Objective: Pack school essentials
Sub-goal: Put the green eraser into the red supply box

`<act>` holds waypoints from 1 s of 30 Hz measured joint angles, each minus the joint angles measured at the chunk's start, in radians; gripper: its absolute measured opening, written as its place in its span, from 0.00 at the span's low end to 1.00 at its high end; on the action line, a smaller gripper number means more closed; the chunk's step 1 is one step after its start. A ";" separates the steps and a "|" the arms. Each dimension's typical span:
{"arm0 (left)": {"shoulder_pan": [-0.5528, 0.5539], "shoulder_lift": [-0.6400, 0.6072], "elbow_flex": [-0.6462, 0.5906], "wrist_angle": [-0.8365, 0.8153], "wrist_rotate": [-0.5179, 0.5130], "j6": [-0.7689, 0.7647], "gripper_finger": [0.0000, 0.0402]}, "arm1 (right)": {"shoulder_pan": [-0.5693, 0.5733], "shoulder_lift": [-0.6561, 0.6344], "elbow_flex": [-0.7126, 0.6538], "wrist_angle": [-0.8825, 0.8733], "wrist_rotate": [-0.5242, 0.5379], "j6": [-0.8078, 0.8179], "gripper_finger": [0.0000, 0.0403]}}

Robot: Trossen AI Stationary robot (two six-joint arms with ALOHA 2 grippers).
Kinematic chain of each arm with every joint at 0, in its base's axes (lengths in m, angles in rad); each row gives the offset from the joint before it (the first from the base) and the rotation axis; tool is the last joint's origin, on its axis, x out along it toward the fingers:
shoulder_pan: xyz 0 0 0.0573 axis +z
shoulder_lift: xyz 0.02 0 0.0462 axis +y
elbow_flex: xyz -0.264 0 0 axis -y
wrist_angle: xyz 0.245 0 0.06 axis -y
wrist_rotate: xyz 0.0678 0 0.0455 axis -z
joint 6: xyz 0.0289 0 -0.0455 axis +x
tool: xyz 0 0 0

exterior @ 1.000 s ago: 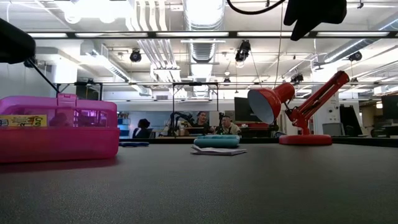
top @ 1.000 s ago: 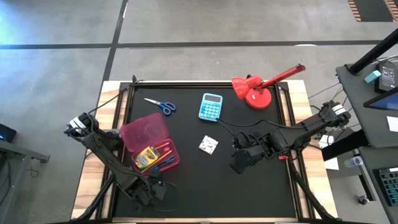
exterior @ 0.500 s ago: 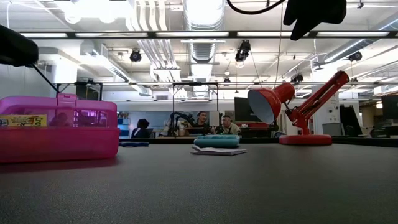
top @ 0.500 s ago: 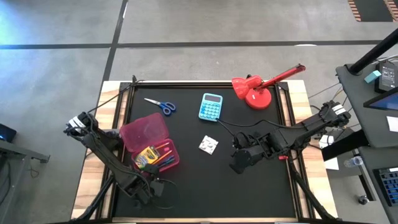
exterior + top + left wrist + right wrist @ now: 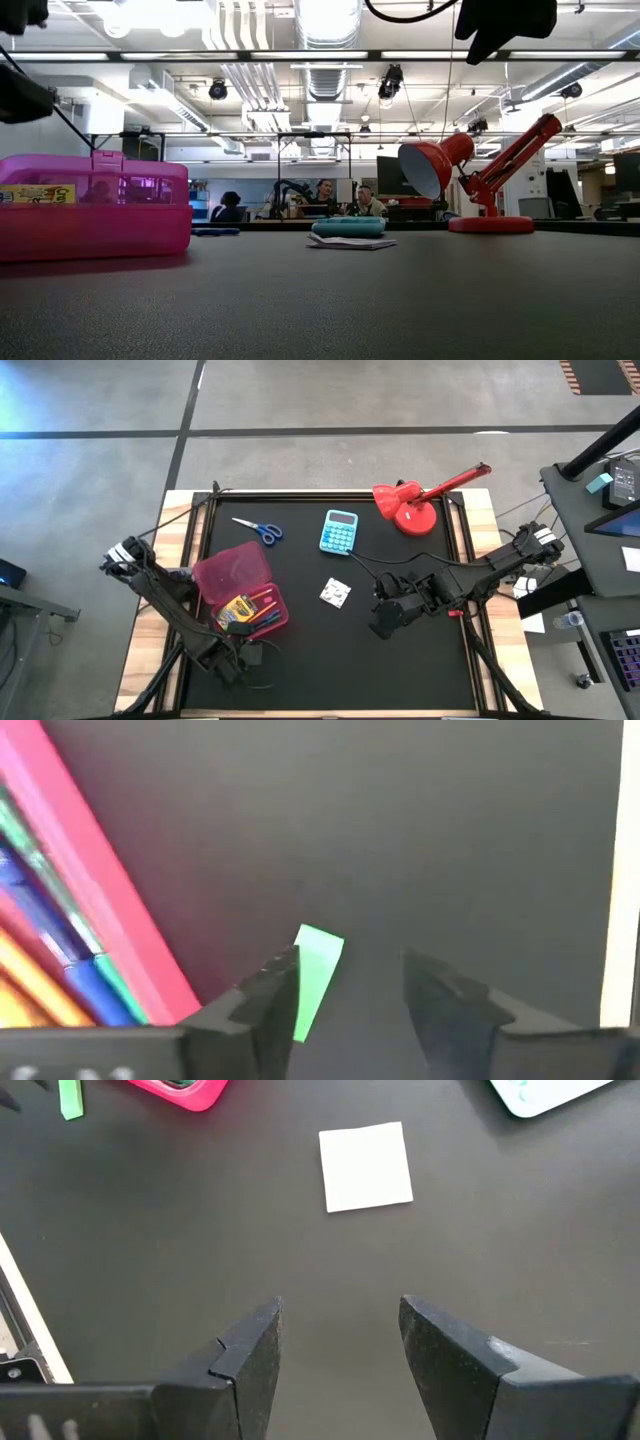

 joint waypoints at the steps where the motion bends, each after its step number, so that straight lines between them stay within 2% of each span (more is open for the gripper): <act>1: 0.000 -0.004 -0.016 0.026 0.006 0.007 0.43 | 0.000 0.000 0.000 0.000 0.000 -0.001 0.48; 5: 0.000 -0.005 -0.071 0.073 0.000 0.097 0.50 | 0.000 0.000 0.000 0.003 0.000 -0.001 0.48; 13: 0.008 0.001 -0.129 0.085 -0.012 0.129 0.51 | 0.000 0.000 0.000 0.026 0.000 0.000 0.48; 21: 0.012 0.016 -0.172 0.177 -0.015 0.135 0.51 | 0.000 0.000 0.000 0.030 0.000 -0.001 0.48; 25: 0.013 0.026 -0.170 0.181 -0.011 0.206 0.47 | 0.000 0.000 0.000 0.035 0.000 -0.001 0.48; 30: 0.014 0.027 -0.173 0.187 -0.003 0.213 0.38 | 0.000 0.000 0.000 0.039 0.000 -0.001 0.48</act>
